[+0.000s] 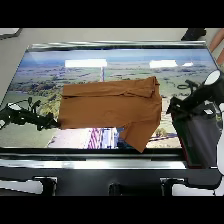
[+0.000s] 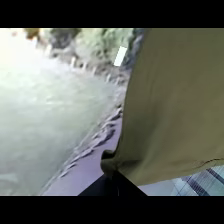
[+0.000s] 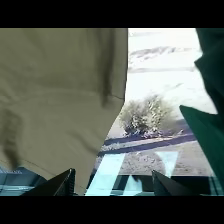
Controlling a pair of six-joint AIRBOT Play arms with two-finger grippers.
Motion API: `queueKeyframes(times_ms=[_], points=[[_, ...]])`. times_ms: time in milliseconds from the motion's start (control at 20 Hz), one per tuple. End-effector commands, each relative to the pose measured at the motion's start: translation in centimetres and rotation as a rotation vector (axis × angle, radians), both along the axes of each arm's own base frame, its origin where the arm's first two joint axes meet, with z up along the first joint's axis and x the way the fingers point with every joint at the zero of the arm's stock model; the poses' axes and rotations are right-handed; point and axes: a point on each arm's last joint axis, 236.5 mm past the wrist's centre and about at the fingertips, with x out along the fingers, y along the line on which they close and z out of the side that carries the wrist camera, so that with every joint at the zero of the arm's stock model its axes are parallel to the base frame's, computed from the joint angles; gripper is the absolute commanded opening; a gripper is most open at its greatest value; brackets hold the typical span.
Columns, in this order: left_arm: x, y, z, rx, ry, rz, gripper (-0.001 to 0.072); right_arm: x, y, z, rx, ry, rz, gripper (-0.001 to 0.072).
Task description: Fold the shirts.
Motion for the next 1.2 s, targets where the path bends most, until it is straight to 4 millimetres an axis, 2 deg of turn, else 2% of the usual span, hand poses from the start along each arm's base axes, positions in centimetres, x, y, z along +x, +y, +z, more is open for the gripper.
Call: queueKeyframes(times_ms=[0,100,250,300,350,400,550,650,700,750,800,900,1000,1050,1100,1150], points=[[0.3,-0.5,-0.1,0.007,-0.02,-0.028,0.0027,-1.6,1.6,-3.3,0.044,-0.019,-0.049,0.0563],[0.1,-0.6,-0.1,0.004,-0.017,-0.029,0.0027,-2.1,2.2,-5.6,0.062,-0.02,-0.085,0.0541],[0.0,-0.7,0.3,0.0,-0.016,-0.036,0.0027,-0.6,2.8,-8.2,0.089,-0.061,-0.146,0.0533],[0.0,-0.6,0.5,0.001,-0.02,-0.035,0.0027,-0.2,2.5,-8.7,0.082,-0.072,-0.156,0.053],[0.0,-0.5,0.7,0.003,-0.026,-0.033,0.0027,0.2,2.4,-9.1,0.078,-0.077,-0.163,0.0481],[0.1,-0.5,1.0,0.005,-0.033,-0.033,0.0027,0.4,2.4,-9.5,0.083,-0.077,-0.172,0.0464],[0.3,-0.6,1.2,0.001,-0.039,-0.029,0.0028,1.5,3.0,-10.6,0.119,-0.086,-0.216,0.0462],[0.4,-0.7,1.2,-0.003,-0.045,-0.023,0.0028,2.1,3.2,-11.2,0.133,-0.093,-0.24,0.0436],[0.5,-0.8,1.3,-0.008,-0.046,-0.02,0.0028,2.4,3.3,-11.3,0.139,-0.099,-0.252,0.0385],[0.6,-0.8,1.4,-0.011,-0.047,-0.018,0.0028,3.1,3.1,-11.3,0.136,-0.123,-0.267,0.0233],[0.6,-0.8,1.4,-0.011,-0.049,-0.018,0.0028,3.8,3.1,-11.0,0.142,-0.145,-0.288,0.0038],[1.5,-0.4,3.0,-0.016,-0.072,-0.029,0.0026,5.7,3.1,-8.2,0.158,-0.215,-0.248,0.0038],[4.4,0.5,8.0,0.004,-0.19,-0.054,0.0024,8.2,2.7,-2.3,0.138,-0.36,-0.136,0.0038],[6.9,1.4,12.3,0.053,-0.318,-0.057,0.0023,10.0,2.0,2.4,0.098,-0.484,-0.089,0.0038],[9.3,2.0,17.8,0.102,-0.47,-0.042,0.0023,11.6,1.3,8.5,0.047,-0.644,-0.047,0.0038],[11.4,2.6,25.1,0.163,-0.657,-0.004,0.0024,12.6,0.7,15.3,-0.014,-0.821,-0.006,0.0038]])
